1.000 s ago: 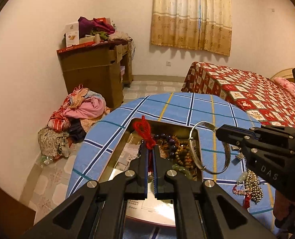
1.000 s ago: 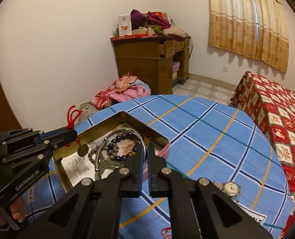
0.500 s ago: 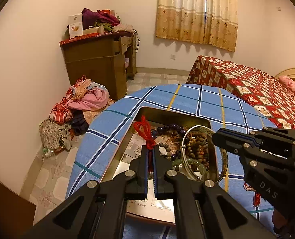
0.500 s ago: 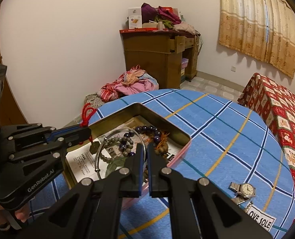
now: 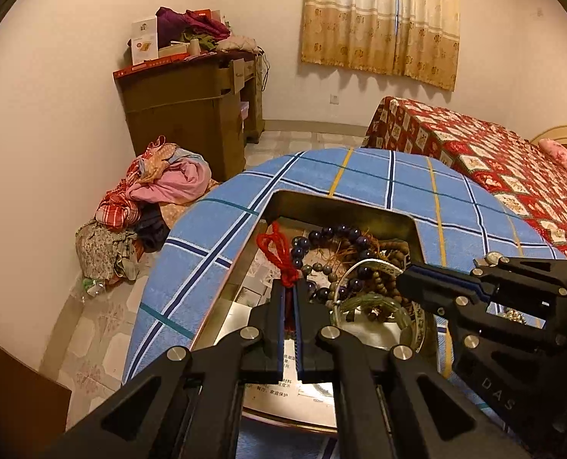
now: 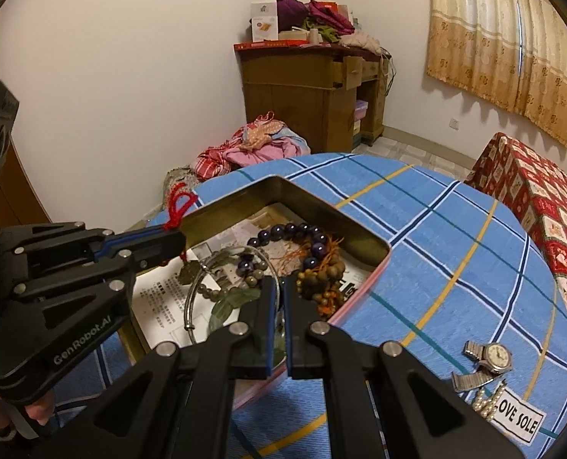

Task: Organize jewelry
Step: 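Carry the red tassel and silver bangle over the tin and open both tools, then move back to the table and grasp the gold bead chain with the right tool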

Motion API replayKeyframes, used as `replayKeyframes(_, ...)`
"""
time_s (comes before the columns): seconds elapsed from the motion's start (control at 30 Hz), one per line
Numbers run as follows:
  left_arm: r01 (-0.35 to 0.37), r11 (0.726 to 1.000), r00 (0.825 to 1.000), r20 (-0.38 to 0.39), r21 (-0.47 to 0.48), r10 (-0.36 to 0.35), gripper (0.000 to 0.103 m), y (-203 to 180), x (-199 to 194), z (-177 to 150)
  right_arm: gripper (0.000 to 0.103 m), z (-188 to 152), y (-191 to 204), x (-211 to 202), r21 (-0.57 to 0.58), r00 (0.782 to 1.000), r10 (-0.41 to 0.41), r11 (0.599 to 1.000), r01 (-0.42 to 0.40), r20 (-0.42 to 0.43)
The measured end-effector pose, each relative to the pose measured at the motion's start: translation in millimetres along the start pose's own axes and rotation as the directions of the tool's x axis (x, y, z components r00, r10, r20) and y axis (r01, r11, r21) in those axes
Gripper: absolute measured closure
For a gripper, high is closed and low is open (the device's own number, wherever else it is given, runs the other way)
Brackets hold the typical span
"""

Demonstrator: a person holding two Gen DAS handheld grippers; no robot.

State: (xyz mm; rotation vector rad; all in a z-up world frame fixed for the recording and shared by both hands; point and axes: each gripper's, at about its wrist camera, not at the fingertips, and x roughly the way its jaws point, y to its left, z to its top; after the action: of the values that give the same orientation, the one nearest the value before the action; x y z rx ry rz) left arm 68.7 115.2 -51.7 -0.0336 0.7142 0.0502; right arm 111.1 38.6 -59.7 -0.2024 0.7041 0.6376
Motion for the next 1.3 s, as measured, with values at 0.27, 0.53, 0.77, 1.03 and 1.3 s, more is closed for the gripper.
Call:
replayKeyframes(0.27, -0.029, 0.999, 0.999, -0.019, 0.037, 0.03, 0.087, -10.4, 2.3, 1.2, 0.089, -5.9, -6.2, -0.6, 0.036, 1.0, 0.017, 0.999, -0.017, -0.006)
replayKeyframes(0.53, -0.038, 0.999, 0.997, 0.068, 0.009, 0.037, 0.024, -15.9, -21.7, 3.9, 0.058, -21.8, -54.0, -40.0, 0.114, 0.999, -0.04, 0.993, 0.036, 0.037)
replayKeyframes(0.77, 0.021, 0.997, 0.995, 0.092, 0.076, -0.028, 0.024, -58.9, -36.0, -0.5, 0.053, -70.2, -129.0, -87.7, 0.283, 0.98, -0.197, 0.94, 0.189, -0.001)
replayKeyframes(1.03, 0.072, 0.98, 0.996, 0.039, 0.184, -0.081, 0.024, -109.3, -33.0, -19.7, 0.053, -106.0, -142.6, -101.5, 0.39, 0.983, -0.179, 0.903, 0.181, -0.042)
replayKeyframes(1.3, 0.091, 0.975, 0.995, 0.011, 0.203, -0.095, 0.024, -121.7, -38.1, -43.5, 0.053, -111.8, -97.6, -89.2, 0.284, 0.995, -0.071, 0.955, 0.086, -0.063)
